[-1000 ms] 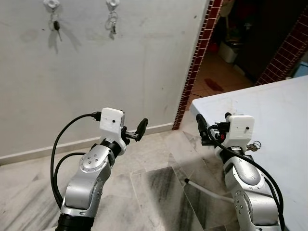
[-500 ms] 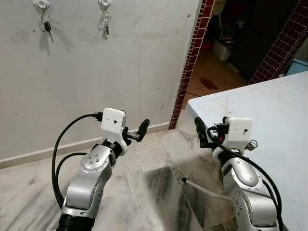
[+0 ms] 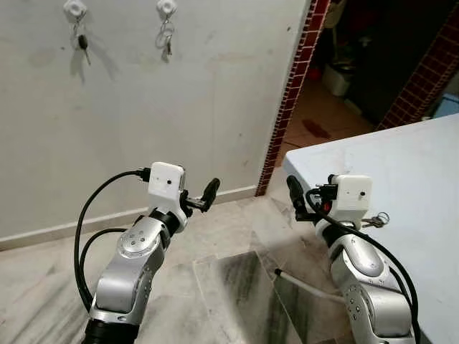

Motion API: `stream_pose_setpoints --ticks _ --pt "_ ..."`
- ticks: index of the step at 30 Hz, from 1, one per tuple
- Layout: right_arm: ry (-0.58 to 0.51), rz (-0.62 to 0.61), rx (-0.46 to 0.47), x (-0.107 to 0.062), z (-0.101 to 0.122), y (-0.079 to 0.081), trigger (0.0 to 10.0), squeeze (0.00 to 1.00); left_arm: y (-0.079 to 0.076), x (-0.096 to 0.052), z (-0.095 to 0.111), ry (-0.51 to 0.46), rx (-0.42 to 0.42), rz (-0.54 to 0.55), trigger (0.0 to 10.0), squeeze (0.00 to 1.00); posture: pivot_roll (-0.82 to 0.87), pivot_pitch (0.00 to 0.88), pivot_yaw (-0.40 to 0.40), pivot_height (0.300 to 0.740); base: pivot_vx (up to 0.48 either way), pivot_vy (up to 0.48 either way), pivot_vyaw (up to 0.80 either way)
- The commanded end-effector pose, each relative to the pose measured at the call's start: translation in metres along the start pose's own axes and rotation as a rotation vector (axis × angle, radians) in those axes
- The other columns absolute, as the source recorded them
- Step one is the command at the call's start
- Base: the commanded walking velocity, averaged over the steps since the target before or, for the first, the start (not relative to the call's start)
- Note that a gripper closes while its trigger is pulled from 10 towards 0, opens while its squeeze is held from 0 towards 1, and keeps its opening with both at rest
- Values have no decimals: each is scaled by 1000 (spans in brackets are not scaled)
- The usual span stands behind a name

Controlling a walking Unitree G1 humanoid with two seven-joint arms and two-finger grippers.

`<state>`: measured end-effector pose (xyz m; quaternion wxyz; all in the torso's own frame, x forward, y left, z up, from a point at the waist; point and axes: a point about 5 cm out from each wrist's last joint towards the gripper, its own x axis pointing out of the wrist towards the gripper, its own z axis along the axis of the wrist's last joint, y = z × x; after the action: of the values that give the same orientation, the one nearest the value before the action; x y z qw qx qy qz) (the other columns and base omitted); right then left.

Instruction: Hang keys on a hook

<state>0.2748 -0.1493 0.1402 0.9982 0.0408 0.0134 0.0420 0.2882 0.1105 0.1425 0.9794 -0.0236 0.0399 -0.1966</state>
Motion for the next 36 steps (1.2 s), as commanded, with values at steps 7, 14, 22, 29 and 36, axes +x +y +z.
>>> stream_pose_setpoints --ticks 7,14,22,29,36 --pt "2 -16 6 -1 2 -4 10000 0 -4 1 -3 17 -1 -22 10000 0 129 9 -76 740 0 0 -781" --pt "5 -12 9 -2 1 -3 10000 0 -4 1 -2 20 -1 -23 10000 0 128 13 -75 740 0 0 -781" --pt "9 -12 13 -3 1 -4 10000 0 -5 2 -3 24 0 -26 10000 0 124 16 -75 740 0 0 -781" --pt "11 -12 15 -2 1 -4 10000 0 -5 2 -3 25 -4 -29 10000 0 123 17 -76 740 0 0 -781" --pt "26 -22 5 -2 -1 -6 10000 0 -6 2 -3 26 -4 -32 10000 0 122 18 -75 740 0 0 -781"
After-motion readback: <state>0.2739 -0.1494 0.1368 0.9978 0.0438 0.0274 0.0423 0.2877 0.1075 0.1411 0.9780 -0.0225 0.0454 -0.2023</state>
